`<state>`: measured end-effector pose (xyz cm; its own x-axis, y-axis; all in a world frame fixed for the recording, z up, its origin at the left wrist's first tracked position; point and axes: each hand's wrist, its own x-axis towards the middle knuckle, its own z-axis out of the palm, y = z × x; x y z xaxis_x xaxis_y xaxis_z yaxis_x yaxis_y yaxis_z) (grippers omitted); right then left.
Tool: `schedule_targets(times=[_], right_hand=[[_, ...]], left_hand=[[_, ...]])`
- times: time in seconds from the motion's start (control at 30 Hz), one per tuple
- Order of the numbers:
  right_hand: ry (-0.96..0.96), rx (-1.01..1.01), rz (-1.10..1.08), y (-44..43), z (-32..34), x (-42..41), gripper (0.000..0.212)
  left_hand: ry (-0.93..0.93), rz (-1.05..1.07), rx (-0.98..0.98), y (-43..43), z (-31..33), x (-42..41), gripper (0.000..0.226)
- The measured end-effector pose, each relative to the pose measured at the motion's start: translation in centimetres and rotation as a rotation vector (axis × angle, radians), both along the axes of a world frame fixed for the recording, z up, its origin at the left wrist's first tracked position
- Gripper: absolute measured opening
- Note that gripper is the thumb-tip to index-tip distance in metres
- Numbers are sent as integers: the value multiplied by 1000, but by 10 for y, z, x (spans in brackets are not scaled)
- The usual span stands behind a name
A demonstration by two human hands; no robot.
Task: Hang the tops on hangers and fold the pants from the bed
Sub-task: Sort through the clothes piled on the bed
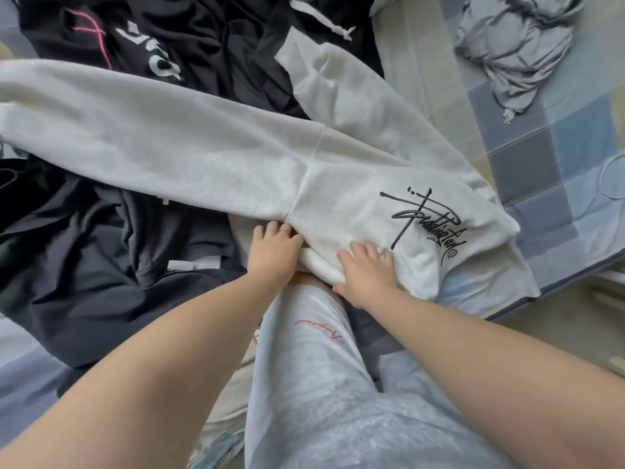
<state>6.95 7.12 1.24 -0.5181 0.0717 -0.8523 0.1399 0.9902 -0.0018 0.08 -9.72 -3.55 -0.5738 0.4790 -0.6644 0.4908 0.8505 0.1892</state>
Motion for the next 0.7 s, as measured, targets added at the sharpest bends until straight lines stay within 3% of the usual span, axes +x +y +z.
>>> schedule_targets(times=[0.17,0.27,0.47,0.7], right_hand=[[22,-32,-68,6,0,-6,39],[64,-53,-288,23,13,-7,12],[134,-269,-828,66,53,-5,32],[388,-356,-1052,105,97,9,24]], left_hand=[[-204,166,195,10,7,-16,19],[-403,331,279,22,26,-18,26],[-452,551,326,46,81,-23,39],[-463,718,353,108,160,-38,38]])
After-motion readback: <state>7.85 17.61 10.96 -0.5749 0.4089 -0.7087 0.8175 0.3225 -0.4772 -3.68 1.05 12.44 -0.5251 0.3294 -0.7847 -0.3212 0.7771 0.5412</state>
